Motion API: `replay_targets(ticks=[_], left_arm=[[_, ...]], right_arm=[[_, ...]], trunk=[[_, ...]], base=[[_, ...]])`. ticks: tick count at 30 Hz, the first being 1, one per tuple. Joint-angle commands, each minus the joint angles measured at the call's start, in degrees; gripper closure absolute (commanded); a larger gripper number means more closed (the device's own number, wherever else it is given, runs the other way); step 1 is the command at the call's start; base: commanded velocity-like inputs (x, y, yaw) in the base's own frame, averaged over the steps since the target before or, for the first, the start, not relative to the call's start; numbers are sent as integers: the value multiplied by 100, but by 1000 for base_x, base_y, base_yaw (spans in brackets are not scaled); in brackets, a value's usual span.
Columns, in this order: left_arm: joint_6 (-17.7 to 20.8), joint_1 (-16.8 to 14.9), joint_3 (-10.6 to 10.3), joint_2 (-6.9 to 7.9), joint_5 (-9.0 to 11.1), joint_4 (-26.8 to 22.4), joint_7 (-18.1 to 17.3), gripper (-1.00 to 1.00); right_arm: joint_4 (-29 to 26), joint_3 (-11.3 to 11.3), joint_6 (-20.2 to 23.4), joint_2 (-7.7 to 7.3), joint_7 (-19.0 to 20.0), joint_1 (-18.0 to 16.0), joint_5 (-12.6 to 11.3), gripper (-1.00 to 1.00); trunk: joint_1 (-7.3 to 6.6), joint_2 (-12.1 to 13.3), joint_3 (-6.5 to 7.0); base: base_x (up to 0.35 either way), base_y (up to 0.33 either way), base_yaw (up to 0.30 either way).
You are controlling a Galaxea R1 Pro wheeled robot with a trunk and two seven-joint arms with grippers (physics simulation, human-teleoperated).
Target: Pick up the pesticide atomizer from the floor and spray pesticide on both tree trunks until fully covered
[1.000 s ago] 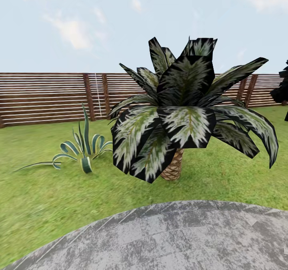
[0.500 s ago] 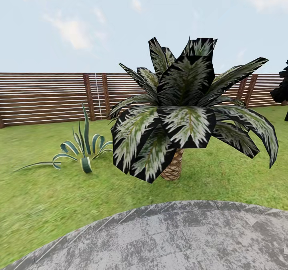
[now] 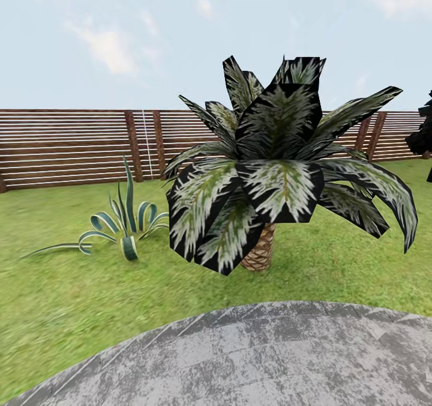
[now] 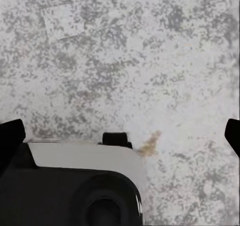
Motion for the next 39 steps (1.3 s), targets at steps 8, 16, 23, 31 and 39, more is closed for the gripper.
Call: replay_targets(ticks=[8,16,23,31,39], left_arm=[[-27,-112,-15,20,-16,-808,-14,-100],[-35,-810,-12,63,-18,-1037,-5,-100],[-36,-1028,14,110,4,-1034,-1,-100],[-22,-990,37,257,70,-917,-54,-100],[-34,-984,40,255,139,-769,-57,-100]], right_arm=[[-950,5,-219,-189,0,-7,1,-100],[-1920,5,-235,-194,0,-343,-15,-100],[-1834,8,-212,-163,2,-811,-39,-100],[-1437,38,-210,-136,63,-885,-31,-100],[-1405,24,-210,-133,52,-887,-34,-100]], trunk=[[0,0,-1],[0,0,-1],[0,0,-1],[0,0,-1],[0,0,-1]], base=[[0,0,0],[0,0,0],[0,0,0],[0,0,0],[0,0,-150]])
